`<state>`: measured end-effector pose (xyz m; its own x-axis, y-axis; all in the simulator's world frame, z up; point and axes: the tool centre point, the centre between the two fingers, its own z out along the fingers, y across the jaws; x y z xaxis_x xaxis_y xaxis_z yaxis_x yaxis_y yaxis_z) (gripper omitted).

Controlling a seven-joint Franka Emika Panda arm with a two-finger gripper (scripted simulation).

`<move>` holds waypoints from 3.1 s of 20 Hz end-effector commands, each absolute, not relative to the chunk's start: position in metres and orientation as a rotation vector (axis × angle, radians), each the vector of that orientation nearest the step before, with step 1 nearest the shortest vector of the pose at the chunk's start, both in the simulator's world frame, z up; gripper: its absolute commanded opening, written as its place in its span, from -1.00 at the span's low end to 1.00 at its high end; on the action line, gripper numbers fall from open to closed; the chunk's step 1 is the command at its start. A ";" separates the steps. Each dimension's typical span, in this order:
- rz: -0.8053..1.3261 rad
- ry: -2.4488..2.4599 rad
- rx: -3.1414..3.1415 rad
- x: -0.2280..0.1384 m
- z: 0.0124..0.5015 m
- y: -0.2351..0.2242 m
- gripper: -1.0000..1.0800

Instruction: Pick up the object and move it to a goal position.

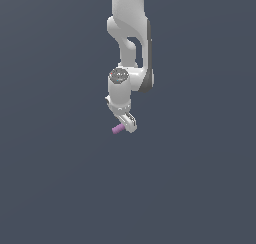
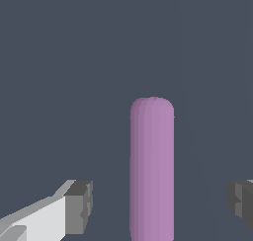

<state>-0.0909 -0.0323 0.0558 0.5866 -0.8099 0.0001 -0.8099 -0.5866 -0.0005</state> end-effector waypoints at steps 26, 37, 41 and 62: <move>0.000 1.433 -2.795 -0.093 0.021 -0.027 -1.00; 0.000 1.433 -2.795 -0.110 0.054 0.034 -1.00; 0.000 1.433 -2.795 -0.119 0.073 0.070 -1.00; 0.000 1.433 -2.796 -0.147 0.140 0.195 -1.00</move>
<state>-0.1465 0.1924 0.1383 0.5847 -0.8113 0.0008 -0.8113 -0.5847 -0.0004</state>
